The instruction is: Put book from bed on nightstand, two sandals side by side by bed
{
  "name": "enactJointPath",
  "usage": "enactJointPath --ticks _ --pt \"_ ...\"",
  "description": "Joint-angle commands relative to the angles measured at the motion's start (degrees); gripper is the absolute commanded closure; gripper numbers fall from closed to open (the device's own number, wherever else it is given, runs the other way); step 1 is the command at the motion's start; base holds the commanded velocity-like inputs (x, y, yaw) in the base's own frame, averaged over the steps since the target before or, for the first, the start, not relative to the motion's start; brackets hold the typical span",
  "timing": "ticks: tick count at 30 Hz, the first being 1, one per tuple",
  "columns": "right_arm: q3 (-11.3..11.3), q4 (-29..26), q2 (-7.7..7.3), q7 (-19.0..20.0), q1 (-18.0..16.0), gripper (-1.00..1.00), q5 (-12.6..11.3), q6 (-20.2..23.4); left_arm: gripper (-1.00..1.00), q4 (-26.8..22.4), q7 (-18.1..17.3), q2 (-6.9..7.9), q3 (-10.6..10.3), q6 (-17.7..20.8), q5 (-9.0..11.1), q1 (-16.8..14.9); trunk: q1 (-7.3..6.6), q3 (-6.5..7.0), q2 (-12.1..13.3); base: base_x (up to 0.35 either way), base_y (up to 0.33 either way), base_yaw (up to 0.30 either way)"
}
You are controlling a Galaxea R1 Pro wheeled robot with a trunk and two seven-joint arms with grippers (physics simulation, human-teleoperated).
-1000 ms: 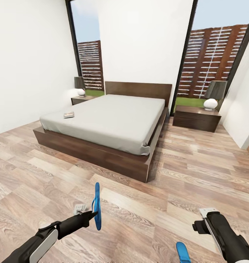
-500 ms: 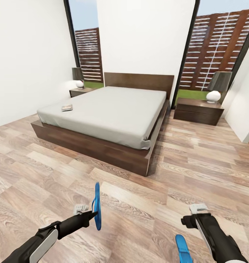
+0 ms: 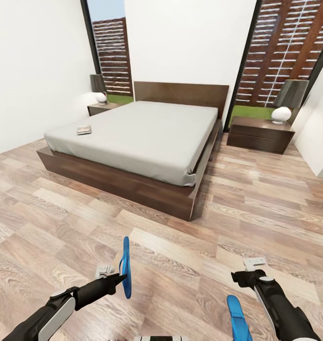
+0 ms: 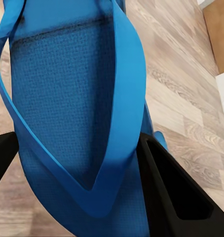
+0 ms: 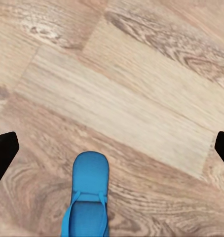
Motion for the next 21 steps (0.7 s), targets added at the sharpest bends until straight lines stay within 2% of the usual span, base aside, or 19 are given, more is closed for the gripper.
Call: enactJointPath --ticks 1,4,6,7,8,9,11,15,21 --pt "-0.1 -0.1 0.03 0.5 0.0 -1.00 0.6 0.2 1.00 0.0 -0.1 0.05 -0.1 0.4 0.5 0.0 0.01 -0.28 0.0 0.000 0.000 0.000" --pt "0.2 0.5 0.08 0.5 0.0 -1.00 0.8 -1.1 1.00 0.0 -0.1 0.05 -0.1 0.4 0.5 0.0 0.09 -0.94 -0.1 0.000 0.000 0.000" --pt "0.2 2.2 0.10 0.4 0.0 -1.00 0.8 -5.2 1.00 0.0 -0.1 0.05 -0.1 0.4 0.5 0.0 0.14 -1.38 -0.1 0.000 0.000 0.000" --pt "0.1 3.6 0.10 0.4 0.0 -1.00 0.8 -8.2 1.00 0.0 -0.1 0.05 -0.1 0.4 0.5 0.0 0.17 -1.61 -0.1 0.000 0.000 0.000" --pt "0.0 6.3 0.06 0.4 0.0 -1.00 0.8 -13.0 1.00 0.0 -0.1 0.05 -0.1 0.4 0.5 0.0 0.19 -1.83 -0.1 0.000 0.000 0.000" --pt "0.0 8.6 0.02 0.4 0.0 -1.00 0.8 -15.6 1.00 0.0 -0.1 0.05 -0.1 0.4 0.5 0.0 0.22 -2.05 -0.1 0.000 0.000 0.000" --pt "-0.1 12.0 -0.03 0.4 0.0 -1.00 0.7 -18.4 1.00 0.0 -0.1 0.05 -0.1 0.4 0.5 0.0 0.27 -2.49 -0.2 0.000 0.000 0.000" --pt "-0.1 14.5 -0.04 0.4 0.0 -1.00 0.5 -20.4 1.00 0.0 -0.1 0.05 -0.1 0.4 0.6 0.0 0.37 -3.38 -0.2 0.000 0.000 0.000" --pt "-0.2 14.9 -0.01 0.4 0.0 -1.00 0.5 -21.1 1.00 0.0 -0.2 0.07 0.0 0.4 0.6 0.0 0.53 -4.71 -0.3 0.000 0.000 0.000"
